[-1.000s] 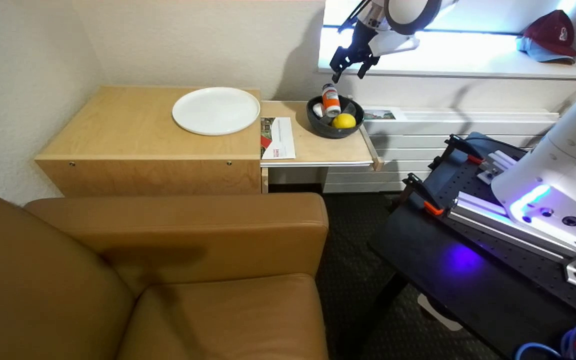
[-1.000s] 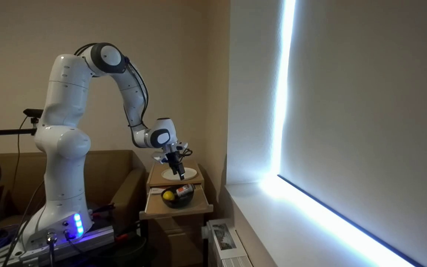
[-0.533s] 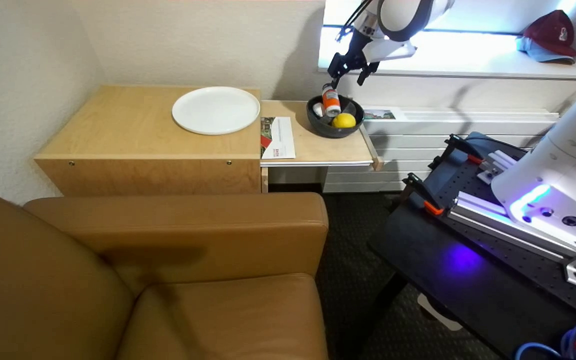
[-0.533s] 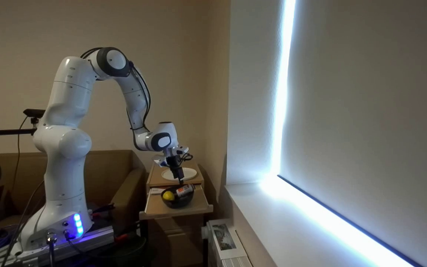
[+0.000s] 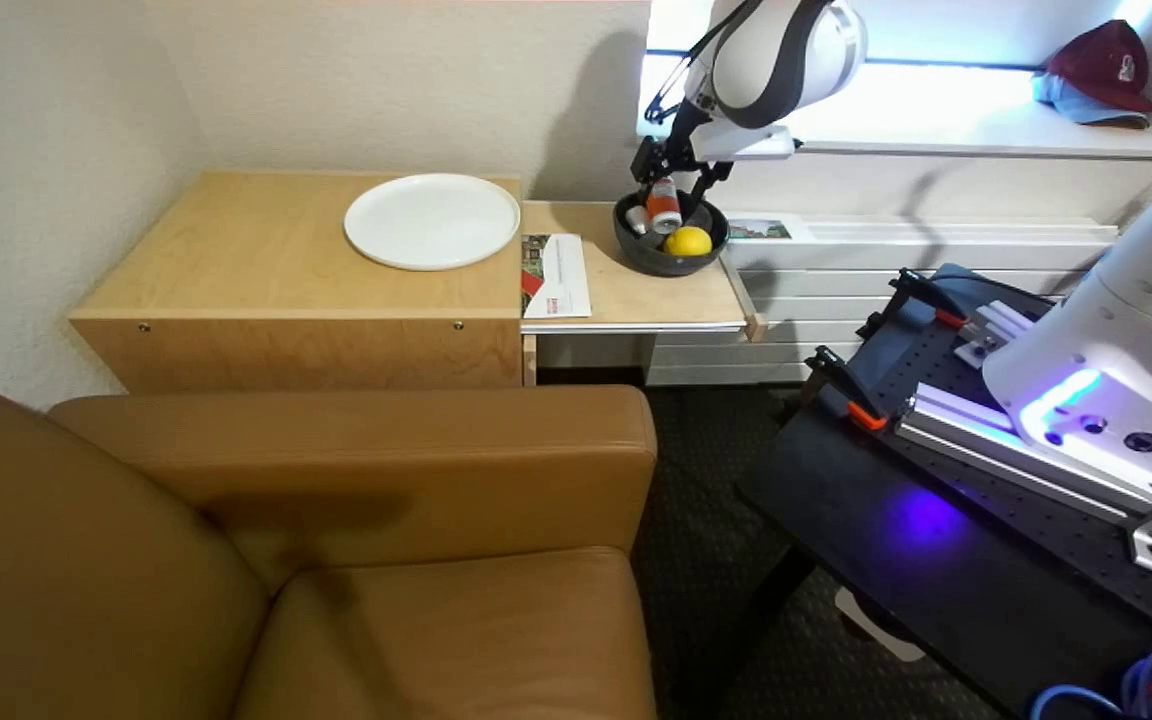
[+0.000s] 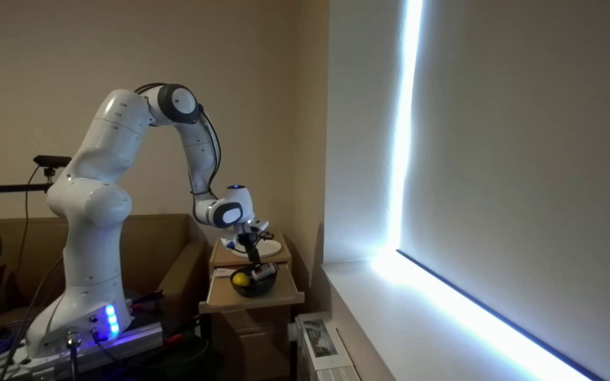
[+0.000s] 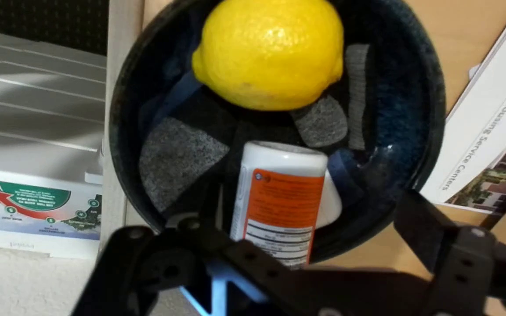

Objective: Move the bottle from the bowl to the windowsill then put the lemon on the plate

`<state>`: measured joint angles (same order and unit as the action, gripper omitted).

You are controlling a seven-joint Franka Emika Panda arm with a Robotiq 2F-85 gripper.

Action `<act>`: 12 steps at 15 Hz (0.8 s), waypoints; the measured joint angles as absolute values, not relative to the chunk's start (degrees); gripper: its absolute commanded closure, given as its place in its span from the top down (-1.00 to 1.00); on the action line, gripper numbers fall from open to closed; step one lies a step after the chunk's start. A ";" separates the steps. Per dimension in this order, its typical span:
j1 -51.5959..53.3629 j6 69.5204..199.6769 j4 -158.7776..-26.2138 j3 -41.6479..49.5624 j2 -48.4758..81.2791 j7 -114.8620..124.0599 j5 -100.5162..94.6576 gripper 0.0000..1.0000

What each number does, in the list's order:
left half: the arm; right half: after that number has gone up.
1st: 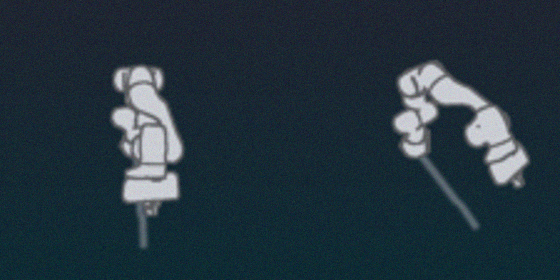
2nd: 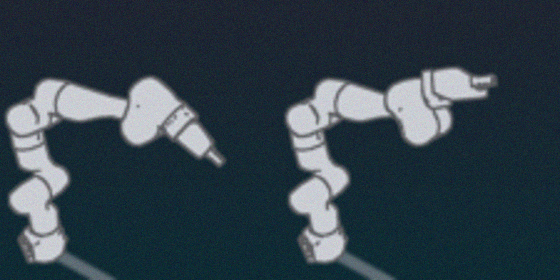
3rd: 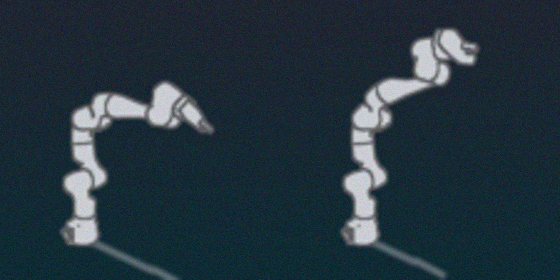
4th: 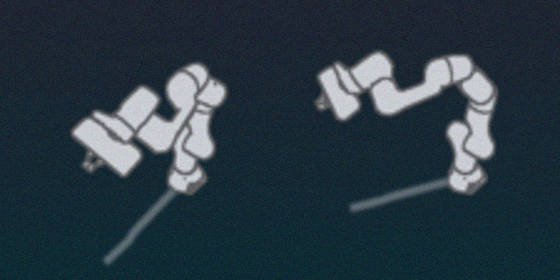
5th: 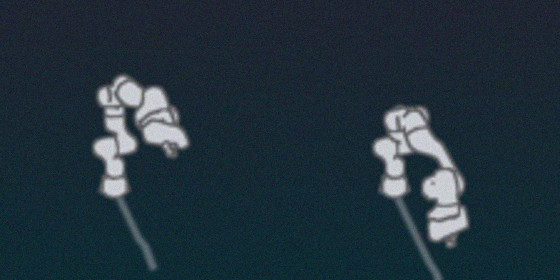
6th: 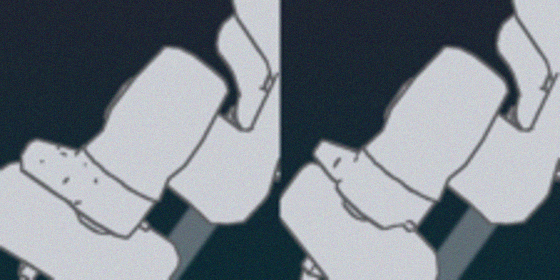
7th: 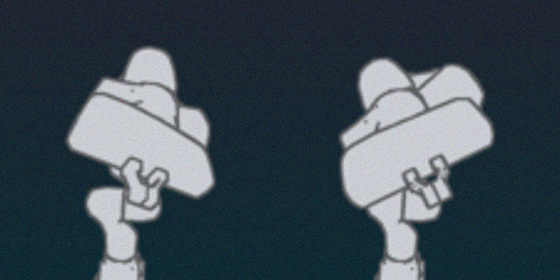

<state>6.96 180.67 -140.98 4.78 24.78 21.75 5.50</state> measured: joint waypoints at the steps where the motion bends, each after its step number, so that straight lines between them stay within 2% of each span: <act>1: 8.41 183.00 -140.45 6.70 26.17 21.77 5.56 1.00; 4: 13.13 188.24 -138.96 12.40 30.03 21.78 6.70 1.00; 12: 13.13 188.94 -138.10 11.51 31.08 20.94 11.09 1.00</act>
<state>13.13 188.94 -138.10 11.51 31.08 20.94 11.09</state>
